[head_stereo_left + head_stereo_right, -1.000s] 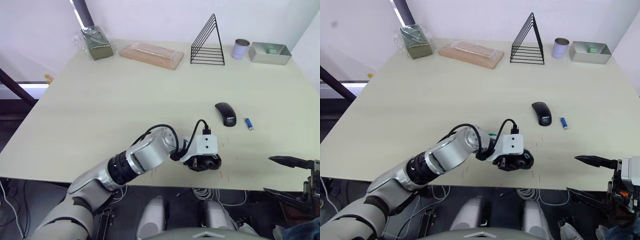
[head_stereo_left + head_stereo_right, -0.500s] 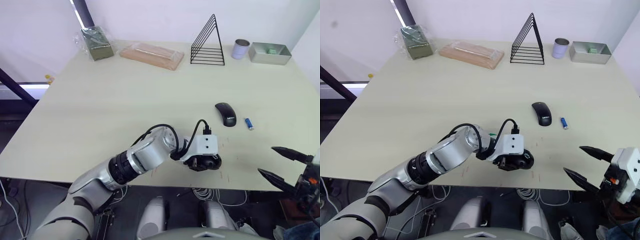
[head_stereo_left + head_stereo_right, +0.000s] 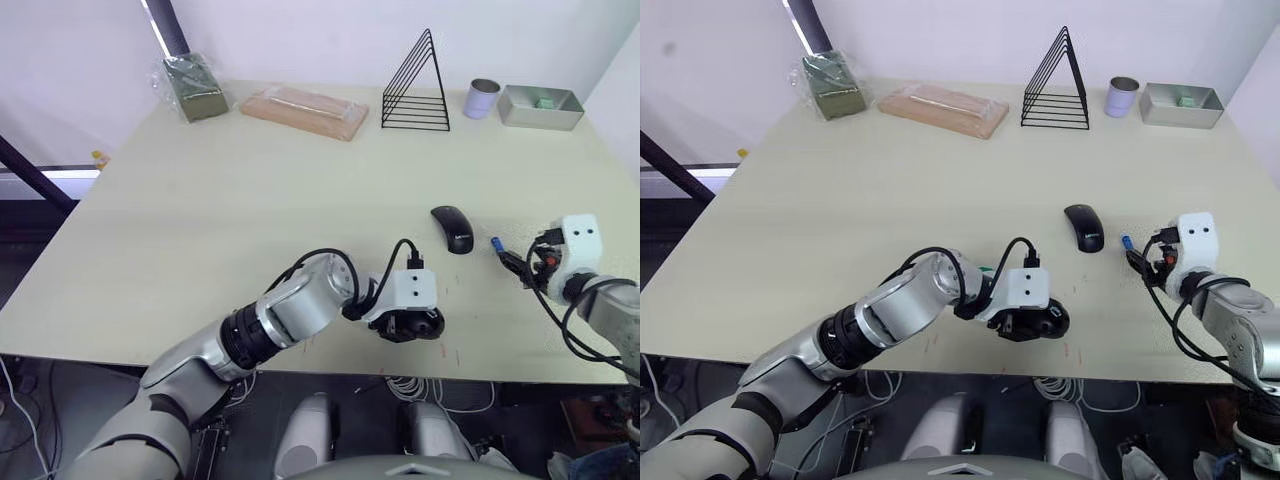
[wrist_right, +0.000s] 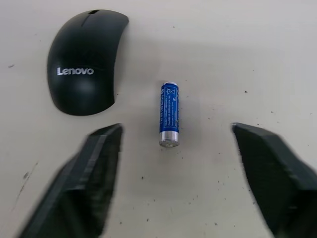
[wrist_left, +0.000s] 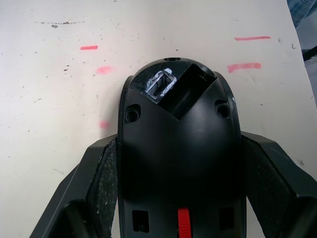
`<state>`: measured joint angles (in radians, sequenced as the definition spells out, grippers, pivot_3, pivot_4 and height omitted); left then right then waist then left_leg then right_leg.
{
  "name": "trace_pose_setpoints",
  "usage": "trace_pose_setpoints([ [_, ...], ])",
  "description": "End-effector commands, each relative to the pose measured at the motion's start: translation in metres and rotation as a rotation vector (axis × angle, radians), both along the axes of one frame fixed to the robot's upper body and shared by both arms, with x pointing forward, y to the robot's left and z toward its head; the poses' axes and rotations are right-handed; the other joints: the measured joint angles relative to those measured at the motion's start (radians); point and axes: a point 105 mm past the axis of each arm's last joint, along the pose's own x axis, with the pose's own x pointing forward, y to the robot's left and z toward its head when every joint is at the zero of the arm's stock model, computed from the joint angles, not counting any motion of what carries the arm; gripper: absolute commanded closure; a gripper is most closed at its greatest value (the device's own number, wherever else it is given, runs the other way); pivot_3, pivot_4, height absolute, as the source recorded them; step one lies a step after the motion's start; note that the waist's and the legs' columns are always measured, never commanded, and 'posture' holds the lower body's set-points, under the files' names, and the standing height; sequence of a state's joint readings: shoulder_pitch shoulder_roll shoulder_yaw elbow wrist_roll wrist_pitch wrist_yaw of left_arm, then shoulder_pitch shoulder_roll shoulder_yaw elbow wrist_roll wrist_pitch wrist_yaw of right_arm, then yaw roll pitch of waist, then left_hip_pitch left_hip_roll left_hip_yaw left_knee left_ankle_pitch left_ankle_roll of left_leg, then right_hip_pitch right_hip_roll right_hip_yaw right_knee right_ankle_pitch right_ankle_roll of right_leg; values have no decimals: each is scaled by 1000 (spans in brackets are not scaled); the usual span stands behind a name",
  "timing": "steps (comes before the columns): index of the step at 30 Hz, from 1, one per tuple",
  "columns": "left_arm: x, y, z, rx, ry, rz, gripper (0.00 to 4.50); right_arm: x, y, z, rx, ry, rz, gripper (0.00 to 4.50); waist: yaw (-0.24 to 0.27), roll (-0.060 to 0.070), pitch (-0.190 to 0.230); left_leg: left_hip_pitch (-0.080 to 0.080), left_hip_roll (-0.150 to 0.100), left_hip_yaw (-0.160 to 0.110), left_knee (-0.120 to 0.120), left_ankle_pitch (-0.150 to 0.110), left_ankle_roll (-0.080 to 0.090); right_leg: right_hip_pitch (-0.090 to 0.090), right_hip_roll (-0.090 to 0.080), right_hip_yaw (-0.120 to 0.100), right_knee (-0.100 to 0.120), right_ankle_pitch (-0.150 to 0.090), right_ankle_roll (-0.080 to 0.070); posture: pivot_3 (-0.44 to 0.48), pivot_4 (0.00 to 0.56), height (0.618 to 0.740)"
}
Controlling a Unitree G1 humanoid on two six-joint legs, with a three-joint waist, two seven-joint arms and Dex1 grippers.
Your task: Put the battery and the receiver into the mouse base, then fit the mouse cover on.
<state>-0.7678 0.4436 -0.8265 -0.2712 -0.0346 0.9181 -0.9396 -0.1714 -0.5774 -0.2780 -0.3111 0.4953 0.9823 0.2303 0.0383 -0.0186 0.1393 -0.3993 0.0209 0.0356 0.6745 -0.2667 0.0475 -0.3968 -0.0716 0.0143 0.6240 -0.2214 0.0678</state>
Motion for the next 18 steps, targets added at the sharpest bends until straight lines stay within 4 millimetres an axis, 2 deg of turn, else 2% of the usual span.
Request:
trace_pose_setpoints([
  [1, 1, 3, -10, 33, 8, 19, 1528, 6, 0, 9, -22, -39, -24, 1666, 0, 0, 0, 0, 0, 0, 0, 0, 0, 0, 0, 0, 0, 0, 0, 0, 150, 740],
  [18, 0, 5, -12, 42, 10, 17, 1528, 16, 8, -11, -1, 2, -88, 1666, -2, 0, 0, 0, 0, 0, 0, 0, 0, 0, 0, 0, 0, 0, 0, 0, 150, 740],
])
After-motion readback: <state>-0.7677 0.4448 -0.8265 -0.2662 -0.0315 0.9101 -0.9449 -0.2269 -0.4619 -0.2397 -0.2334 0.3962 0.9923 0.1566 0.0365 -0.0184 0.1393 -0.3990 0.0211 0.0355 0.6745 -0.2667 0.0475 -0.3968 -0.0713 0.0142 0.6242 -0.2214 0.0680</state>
